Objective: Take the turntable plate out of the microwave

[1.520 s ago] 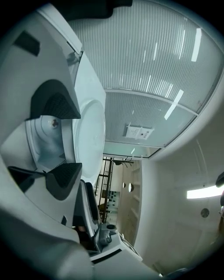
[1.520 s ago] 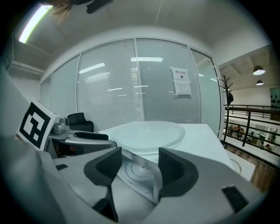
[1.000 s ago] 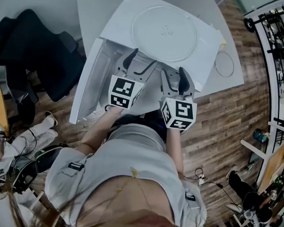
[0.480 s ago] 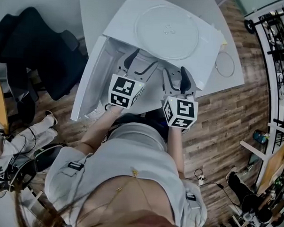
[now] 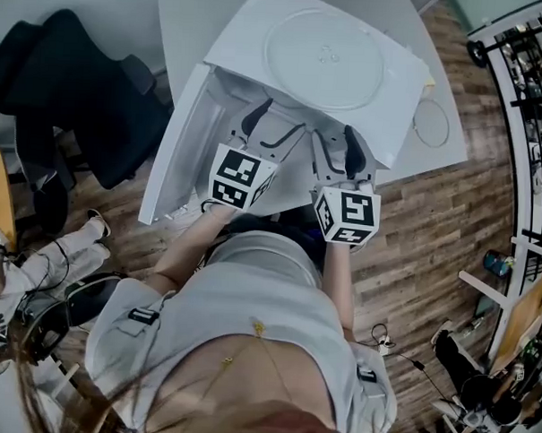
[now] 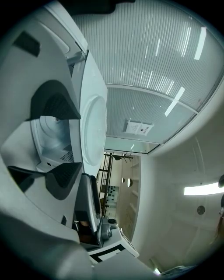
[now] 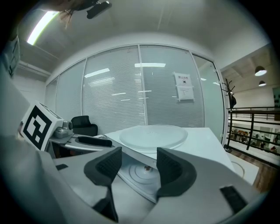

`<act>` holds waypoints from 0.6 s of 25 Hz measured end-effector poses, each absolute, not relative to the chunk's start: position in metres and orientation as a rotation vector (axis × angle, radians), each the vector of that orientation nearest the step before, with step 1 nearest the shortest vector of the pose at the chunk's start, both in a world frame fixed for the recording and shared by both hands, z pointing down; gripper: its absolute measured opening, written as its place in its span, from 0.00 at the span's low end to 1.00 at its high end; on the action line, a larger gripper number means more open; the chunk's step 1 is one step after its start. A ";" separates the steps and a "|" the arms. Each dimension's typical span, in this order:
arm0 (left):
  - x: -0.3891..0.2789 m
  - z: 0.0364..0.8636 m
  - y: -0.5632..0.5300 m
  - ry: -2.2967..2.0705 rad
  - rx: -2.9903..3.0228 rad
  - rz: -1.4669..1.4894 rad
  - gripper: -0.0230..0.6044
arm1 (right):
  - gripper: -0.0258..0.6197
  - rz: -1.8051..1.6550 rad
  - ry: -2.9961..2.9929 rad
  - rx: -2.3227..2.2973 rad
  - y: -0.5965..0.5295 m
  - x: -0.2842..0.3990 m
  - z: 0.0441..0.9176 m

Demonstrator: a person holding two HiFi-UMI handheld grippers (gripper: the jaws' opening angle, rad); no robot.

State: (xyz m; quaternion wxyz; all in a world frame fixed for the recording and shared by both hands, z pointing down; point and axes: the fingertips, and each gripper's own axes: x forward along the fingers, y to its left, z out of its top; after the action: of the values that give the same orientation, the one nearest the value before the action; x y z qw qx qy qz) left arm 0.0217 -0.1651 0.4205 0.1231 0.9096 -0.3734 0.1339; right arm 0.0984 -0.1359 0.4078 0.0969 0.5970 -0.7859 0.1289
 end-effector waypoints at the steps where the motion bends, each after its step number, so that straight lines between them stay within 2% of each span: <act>1: 0.021 0.421 -0.163 -1.085 2.653 0.393 0.54 | 0.43 0.382 -2.331 1.763 -0.135 0.098 0.408; 7: 0.018 0.421 -0.150 -1.061 2.668 0.378 0.35 | 0.32 0.396 -2.337 1.757 -0.126 0.096 0.413; 15: 0.017 0.417 -0.136 -1.014 2.684 0.355 0.20 | 0.14 0.393 -2.337 1.750 -0.118 0.091 0.414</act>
State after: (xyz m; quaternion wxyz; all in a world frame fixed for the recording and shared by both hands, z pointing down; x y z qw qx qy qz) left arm 0.0172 -0.1361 0.4167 0.1247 0.9211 -0.3481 0.1217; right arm 0.0906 -0.1184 0.4137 0.0977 0.5913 -0.7894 0.1329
